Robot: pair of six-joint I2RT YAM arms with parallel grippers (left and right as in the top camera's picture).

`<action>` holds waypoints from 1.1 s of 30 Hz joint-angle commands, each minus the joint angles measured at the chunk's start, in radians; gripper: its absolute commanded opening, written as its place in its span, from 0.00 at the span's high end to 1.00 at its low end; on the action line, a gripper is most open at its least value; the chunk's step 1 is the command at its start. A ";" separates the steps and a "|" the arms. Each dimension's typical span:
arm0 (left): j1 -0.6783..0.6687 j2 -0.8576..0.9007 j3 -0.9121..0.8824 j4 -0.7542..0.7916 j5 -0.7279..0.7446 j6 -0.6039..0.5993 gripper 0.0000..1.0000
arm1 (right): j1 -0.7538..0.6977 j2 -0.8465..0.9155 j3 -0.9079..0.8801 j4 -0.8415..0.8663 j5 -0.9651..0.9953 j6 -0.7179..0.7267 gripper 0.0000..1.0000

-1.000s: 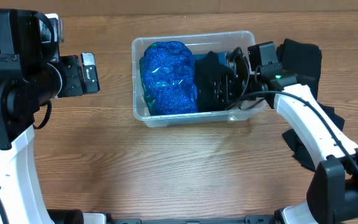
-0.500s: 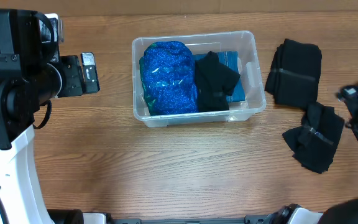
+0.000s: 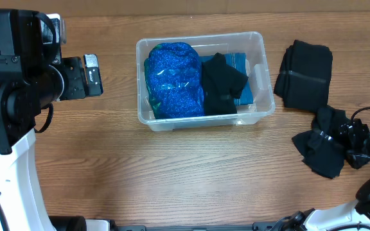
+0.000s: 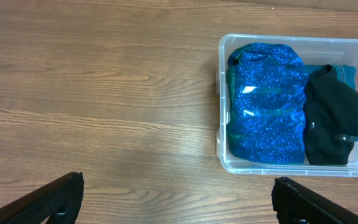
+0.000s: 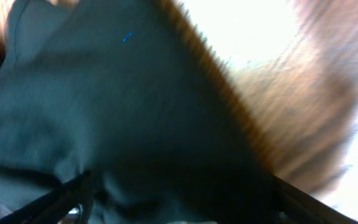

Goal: Pack container
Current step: 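Grasp a second black garment with the right gripper and place it in the container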

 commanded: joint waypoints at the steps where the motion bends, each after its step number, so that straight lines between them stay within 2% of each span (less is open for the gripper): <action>1: 0.000 0.003 0.003 0.002 -0.009 -0.006 0.00 | 0.001 0.003 -0.039 -0.008 -0.142 -0.039 0.45; 4: 0.000 0.003 0.003 0.002 -0.009 -0.006 0.00 | 0.001 -0.096 -0.026 -0.037 -0.211 -0.034 0.73; 7: 0.000 0.003 0.003 0.002 -0.009 -0.006 0.00 | 0.025 -0.264 0.026 -0.093 -0.325 -0.035 0.79; 9: 0.000 0.003 0.003 0.002 -0.009 -0.006 0.00 | 0.117 -0.437 0.048 -0.101 -0.386 -0.035 0.82; 11: 0.000 0.003 0.003 0.002 -0.009 -0.006 0.00 | 0.320 -0.613 0.048 -0.032 -0.396 0.010 0.82; 13: 0.000 0.003 0.003 0.002 -0.009 -0.006 0.00 | 0.492 -0.661 0.048 0.089 -0.429 0.058 0.82; 15: 0.000 0.003 0.003 0.002 -0.009 -0.006 0.00 | 0.698 -0.659 0.048 0.303 -0.427 0.079 0.82; 17: 0.000 0.003 0.003 0.002 -0.009 -0.006 0.00 | 0.812 -0.632 0.048 0.451 -0.393 0.079 0.82; 20: 0.000 0.003 0.003 0.002 -0.009 -0.006 0.00 | 0.915 -0.505 0.048 0.546 -0.266 0.079 0.82; 23: 0.000 0.003 0.003 0.002 -0.009 -0.006 0.00 | 0.914 -0.326 0.048 0.544 -0.187 0.079 0.78; 24: 0.000 0.003 0.003 0.002 -0.009 -0.006 0.00 | 0.913 -0.277 0.048 0.542 -0.124 0.079 0.53; 26: 0.000 0.003 0.003 0.002 -0.009 -0.006 0.00 | 0.902 -0.251 0.053 0.507 0.021 0.013 0.39; 27: 0.000 0.003 0.003 0.002 -0.009 -0.006 0.00 | 0.893 -0.260 0.075 0.469 0.045 0.013 0.36; 30: 0.000 0.003 0.003 0.002 -0.009 -0.006 0.00 | 0.873 -0.303 0.248 0.253 0.055 0.014 0.35; 32: 0.000 0.003 0.003 0.002 -0.009 -0.006 0.00 | 0.902 -0.312 0.372 0.113 0.054 0.022 0.43; 33: 0.000 0.003 0.003 0.002 -0.009 -0.006 0.00 | 0.922 -0.312 0.379 0.098 0.054 0.026 0.49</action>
